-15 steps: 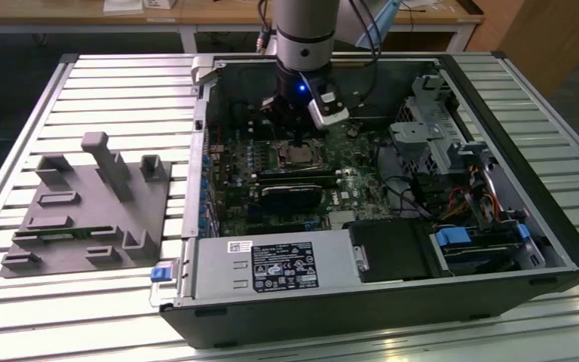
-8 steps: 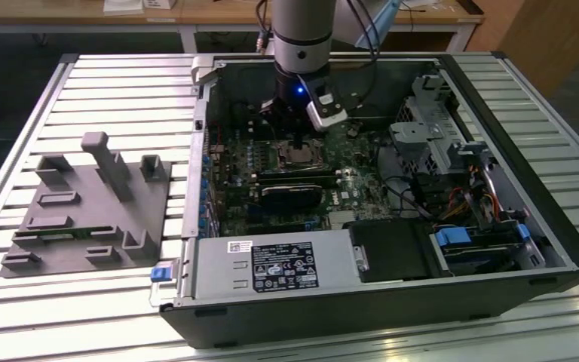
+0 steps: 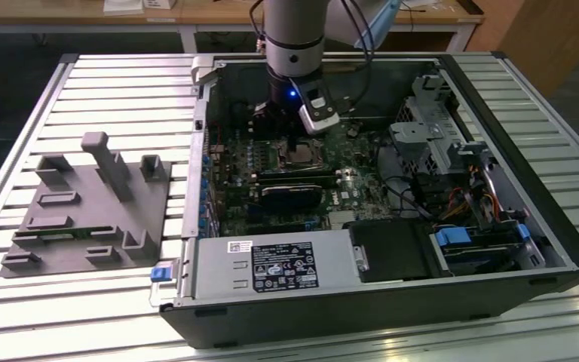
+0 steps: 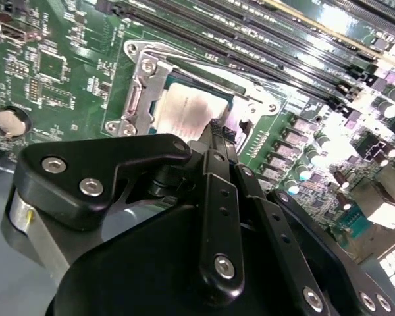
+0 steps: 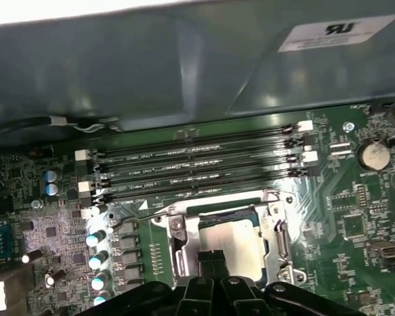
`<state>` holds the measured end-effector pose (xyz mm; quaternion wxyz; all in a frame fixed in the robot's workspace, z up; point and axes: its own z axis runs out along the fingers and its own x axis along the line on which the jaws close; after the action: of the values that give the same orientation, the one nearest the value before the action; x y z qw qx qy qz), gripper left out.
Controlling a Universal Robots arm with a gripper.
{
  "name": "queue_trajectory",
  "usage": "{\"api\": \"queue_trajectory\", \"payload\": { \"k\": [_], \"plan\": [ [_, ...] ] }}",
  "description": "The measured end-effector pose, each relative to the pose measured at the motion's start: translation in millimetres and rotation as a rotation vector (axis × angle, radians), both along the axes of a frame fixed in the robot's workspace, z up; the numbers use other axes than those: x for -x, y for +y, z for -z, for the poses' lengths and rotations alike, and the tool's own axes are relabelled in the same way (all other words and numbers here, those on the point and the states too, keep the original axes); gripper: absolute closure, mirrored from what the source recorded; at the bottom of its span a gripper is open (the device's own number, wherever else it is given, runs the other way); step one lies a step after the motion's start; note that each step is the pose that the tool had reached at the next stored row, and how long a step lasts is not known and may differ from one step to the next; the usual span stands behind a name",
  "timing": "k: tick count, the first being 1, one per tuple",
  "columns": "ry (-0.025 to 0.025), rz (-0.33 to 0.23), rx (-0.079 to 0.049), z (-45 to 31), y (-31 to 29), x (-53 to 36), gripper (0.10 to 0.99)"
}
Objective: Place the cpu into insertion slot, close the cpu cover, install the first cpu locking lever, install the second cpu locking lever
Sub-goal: 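Close the cpu cover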
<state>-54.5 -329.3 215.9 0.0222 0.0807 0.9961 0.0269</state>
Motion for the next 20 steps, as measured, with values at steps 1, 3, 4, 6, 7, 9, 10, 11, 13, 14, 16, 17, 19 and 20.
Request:
{"api": "queue_trajectory", "payload": {
  "k": [1, 3, 4, 6, 7, 9, 10, 11, 13, 14, 16, 17, 19, 20],
  "plan": [
    [0.0001, 0.0, 0.0, 0.8, -0.3, 0.6, 0.98],
    [0.0002, -0.001, 0.0, 2.1, -0.6, 1.9, 0.98],
    [0.0002, -0.001, 0.0, 2.7, -0.7, 2.8, 0.98],
    [0.0001, -0.002, 0.0, 3.9, -0.7, 4.7, 0.98],
    [0.0001, -0.002, 0.0, 4.7, -0.7, 5.4, 0.98],
    [0.0002, -0.003, 0.0, 5.9, -0.7, 6.8, 0.98],
    [0.0003, -0.003, 0.0, 6.5, -0.7, 7.7, 0.98],
    [0.0001, -0.004, 0.0, 7.1, -0.7, 8.2, 0.98],
    [0.0001, -0.005, 0.0, 8.3, -0.7, 8.7, 0.98],
    [0.0001, -0.005, 0.0, 9.1, -0.7, 9.1, 0.98],
    [0.0001, -0.006, 0.0, 10.4, -0.7, 9.7, 0.98],
    [0.0002, -0.007, 0.0, 10.9, -0.7, 10.0, 0.98],
    [0.0003, -0.008, 0.0, 11.6, -0.8, 11.0, 0.98],
    [0.0002, -0.008, 0.0, 12.0, -0.7, 11.4, 0.98]
  ]
}}
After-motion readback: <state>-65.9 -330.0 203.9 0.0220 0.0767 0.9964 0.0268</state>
